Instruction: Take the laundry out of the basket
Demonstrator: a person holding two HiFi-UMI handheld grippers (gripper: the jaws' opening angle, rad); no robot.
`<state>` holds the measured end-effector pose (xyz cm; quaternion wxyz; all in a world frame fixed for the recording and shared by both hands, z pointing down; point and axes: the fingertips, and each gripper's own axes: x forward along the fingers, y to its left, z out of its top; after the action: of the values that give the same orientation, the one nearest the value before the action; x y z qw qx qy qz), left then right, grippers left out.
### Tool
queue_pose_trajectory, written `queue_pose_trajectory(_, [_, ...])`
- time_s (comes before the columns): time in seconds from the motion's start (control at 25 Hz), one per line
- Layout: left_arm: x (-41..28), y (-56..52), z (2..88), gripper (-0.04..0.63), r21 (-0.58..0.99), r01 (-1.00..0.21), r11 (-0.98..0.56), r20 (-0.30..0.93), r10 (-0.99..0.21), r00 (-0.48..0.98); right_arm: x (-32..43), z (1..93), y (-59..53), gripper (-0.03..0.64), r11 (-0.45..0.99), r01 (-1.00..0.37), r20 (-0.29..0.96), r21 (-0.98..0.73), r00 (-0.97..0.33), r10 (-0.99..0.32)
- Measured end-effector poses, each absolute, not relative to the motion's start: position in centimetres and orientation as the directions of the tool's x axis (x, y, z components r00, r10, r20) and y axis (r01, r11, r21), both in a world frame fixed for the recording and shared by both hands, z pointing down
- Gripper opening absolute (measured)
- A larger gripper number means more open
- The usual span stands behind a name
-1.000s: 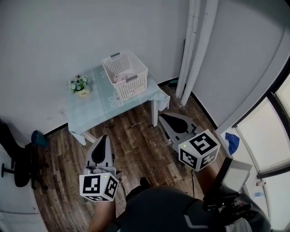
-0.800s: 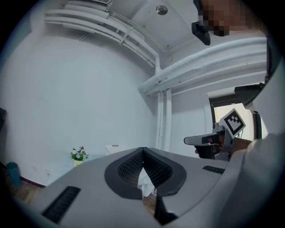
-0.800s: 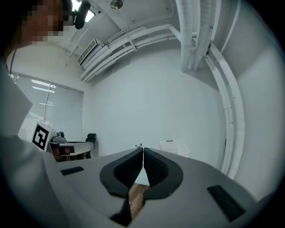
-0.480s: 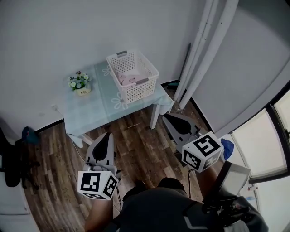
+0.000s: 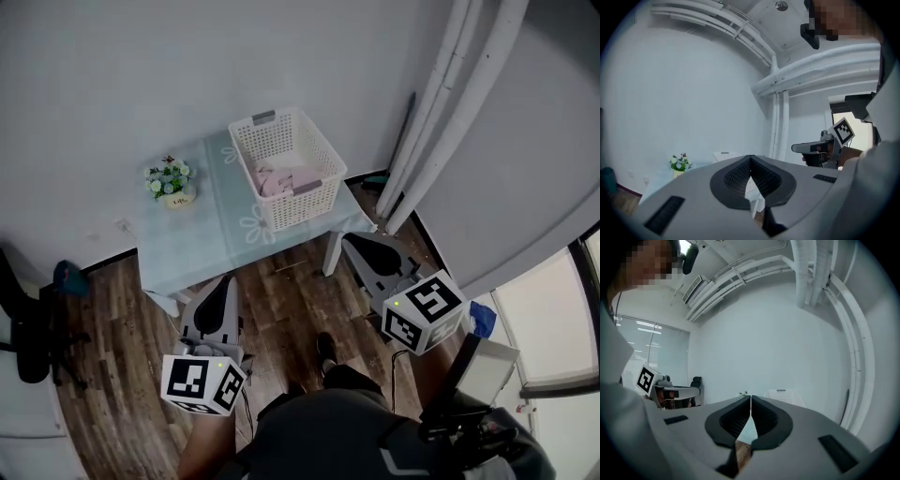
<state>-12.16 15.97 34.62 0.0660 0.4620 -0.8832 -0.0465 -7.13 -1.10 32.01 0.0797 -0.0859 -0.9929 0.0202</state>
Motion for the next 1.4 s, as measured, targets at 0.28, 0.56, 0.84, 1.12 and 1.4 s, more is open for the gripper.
queue_pose_trajectory(0.28, [-16.8,10.6,32.9,0.008,0.106,-0.791,0.602,0.06,-0.798,-0.599,-12.3,30.9,-6.1,0.017,0.97,0.239,0.127,-0.035,-0.962,0.242])
queue_pose_trajectory(0.56, [-20.3,5.8,31.8,0.008,0.054,-0.773,0.632,0.095,-0.774,-0.626,-16.1,30.3,-10.9,0.018,0.953,0.301,0.096,-0.025,-0.948,0.302])
queue_pose_trajectory(0.84, [-23.0,4.0,32.3,0.008,0.049,-0.733,0.678,0.121,-0.733,-0.67,-19.8,30.9,-13.3,0.02,0.925,0.38,0.127,0.002,-0.918,0.377])
queue_pose_trajectory(1.12, [-26.9,4.1,33.5,0.008,0.065,-0.724,0.687,0.133,-0.725,-0.676,-25.2,32.5,-13.3,0.06,0.91,0.414,0.185,0.032,-0.897,0.402])
queue_pose_trajectory(1.4, [-33.0,5.1,33.4,0.008,0.069,-0.744,0.665,0.116,-0.746,-0.656,-31.7,36.0,-11.6,0.204,0.876,0.48,0.342,0.049,-0.832,0.437])
